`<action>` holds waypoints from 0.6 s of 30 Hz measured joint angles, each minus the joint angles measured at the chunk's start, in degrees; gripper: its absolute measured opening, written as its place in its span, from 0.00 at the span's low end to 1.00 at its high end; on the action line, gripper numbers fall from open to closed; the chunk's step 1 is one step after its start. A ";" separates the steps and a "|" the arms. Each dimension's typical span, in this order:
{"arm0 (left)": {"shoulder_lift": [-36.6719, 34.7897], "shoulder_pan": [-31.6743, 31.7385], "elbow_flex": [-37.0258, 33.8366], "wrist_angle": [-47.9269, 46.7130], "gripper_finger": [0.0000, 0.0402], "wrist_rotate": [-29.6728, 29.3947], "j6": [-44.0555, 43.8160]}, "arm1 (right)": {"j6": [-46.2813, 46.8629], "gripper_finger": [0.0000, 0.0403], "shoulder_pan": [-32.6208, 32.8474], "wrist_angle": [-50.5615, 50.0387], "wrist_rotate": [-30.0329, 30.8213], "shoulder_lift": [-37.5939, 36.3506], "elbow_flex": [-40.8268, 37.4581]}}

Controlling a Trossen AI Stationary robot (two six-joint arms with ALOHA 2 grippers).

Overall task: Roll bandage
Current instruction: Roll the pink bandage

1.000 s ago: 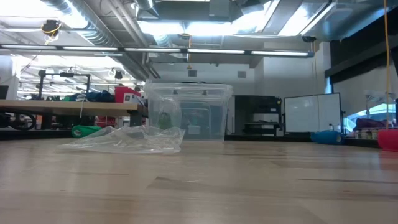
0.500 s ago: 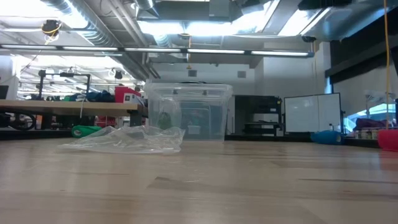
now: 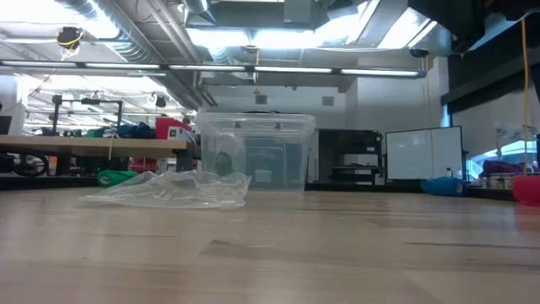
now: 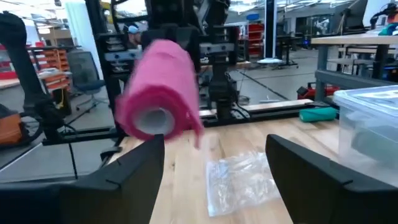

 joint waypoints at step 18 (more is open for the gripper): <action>0.07 0.48 -1.14 2.57 0.01 0.02 -2.36 | -1.65 0.36 -5.34 1.30 -6.53 2.32 1.85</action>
